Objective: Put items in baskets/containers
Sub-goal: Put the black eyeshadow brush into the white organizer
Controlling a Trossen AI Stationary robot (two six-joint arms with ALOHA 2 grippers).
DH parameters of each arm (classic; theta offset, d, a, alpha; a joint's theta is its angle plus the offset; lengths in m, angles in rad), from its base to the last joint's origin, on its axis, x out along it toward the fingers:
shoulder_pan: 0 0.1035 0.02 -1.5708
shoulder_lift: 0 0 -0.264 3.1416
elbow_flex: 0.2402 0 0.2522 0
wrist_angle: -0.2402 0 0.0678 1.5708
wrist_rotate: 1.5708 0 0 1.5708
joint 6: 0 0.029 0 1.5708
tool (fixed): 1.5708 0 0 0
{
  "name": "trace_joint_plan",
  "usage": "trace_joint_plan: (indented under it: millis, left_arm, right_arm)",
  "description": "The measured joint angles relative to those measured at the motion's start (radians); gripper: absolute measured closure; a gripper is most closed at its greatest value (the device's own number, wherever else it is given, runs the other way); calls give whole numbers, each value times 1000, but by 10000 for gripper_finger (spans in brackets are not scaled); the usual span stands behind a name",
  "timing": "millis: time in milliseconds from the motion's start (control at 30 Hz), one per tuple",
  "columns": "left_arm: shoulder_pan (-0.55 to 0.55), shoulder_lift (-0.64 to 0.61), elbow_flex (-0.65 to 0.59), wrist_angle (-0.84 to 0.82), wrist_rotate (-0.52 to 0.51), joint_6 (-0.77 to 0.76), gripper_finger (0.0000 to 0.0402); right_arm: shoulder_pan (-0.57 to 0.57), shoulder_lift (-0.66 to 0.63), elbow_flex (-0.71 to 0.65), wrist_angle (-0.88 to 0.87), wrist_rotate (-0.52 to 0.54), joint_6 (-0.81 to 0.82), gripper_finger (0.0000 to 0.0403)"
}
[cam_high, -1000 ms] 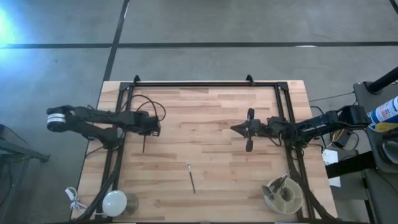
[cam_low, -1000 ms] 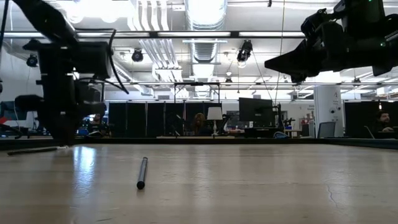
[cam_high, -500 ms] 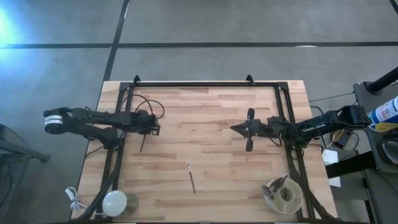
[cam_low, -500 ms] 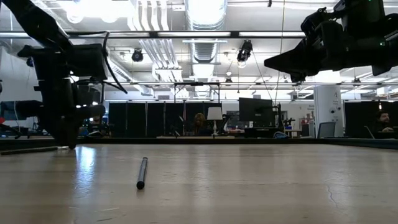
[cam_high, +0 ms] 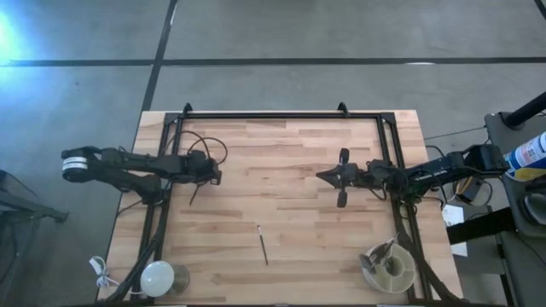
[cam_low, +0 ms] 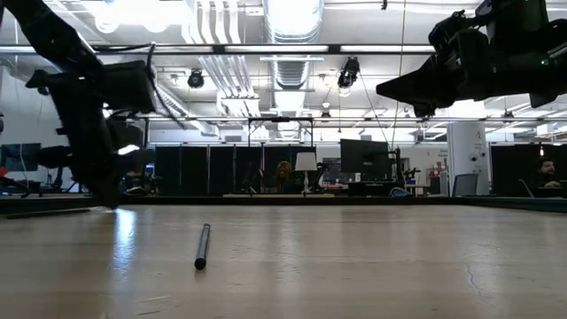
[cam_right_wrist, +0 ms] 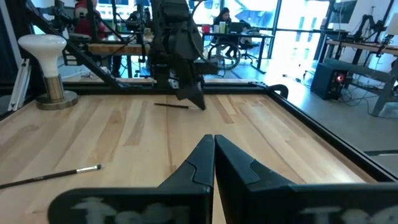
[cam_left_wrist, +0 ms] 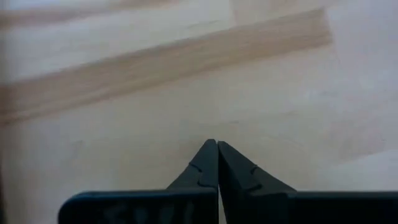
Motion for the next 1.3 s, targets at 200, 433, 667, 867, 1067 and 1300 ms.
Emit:
trace_joint_plan:
  millis: [200,433,667,867,1067,1300]
  left_arm:
    - [-43,-13,2,216,-38,41,401]
    - [-104,-12,4,619,-85,218,401]
    - [-133,5,-18,1059,-28,459,401]
    - [-134,92,-60,1452,117,588,401]
    - [-134,236,-39,1711,255,683,401]
    - [-137,416,30,1964,389,726,401]
  right_arm:
    - [0,0,0,-2,1,0,394]
    - [0,0,0,-3,3,0,394]
    - [0,0,0,-3,3,-3,394]
    - [0,0,0,33,1,18,394]
    - [0,5,41,31,-23,102,394]
    - [0,119,135,27,-87,186,385]
